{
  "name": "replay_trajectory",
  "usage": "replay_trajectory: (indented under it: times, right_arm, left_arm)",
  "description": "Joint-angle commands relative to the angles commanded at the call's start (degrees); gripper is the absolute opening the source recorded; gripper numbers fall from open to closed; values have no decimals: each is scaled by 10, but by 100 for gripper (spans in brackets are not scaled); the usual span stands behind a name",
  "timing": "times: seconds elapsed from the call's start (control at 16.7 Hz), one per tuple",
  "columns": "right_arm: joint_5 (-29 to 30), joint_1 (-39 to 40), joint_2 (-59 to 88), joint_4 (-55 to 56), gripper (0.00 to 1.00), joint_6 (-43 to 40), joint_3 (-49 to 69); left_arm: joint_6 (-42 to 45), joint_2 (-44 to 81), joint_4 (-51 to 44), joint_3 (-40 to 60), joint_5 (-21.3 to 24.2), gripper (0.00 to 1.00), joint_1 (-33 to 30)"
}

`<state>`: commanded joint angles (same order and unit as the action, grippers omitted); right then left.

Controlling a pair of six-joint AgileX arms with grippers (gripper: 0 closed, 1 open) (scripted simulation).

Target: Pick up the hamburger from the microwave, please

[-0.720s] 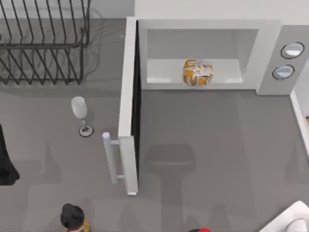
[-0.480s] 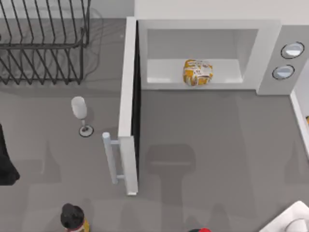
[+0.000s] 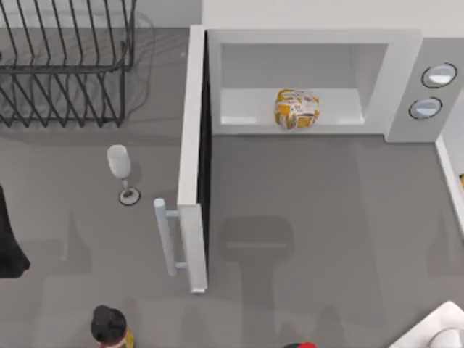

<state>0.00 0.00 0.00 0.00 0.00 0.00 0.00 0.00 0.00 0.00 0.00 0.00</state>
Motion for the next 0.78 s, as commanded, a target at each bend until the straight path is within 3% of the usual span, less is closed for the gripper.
replay_trajectory:
  times: [0.78]
  right_arm:
    - [1,1,5,2,100,1,3]
  left_arm:
    - [0,0,0,0,0,100,0]
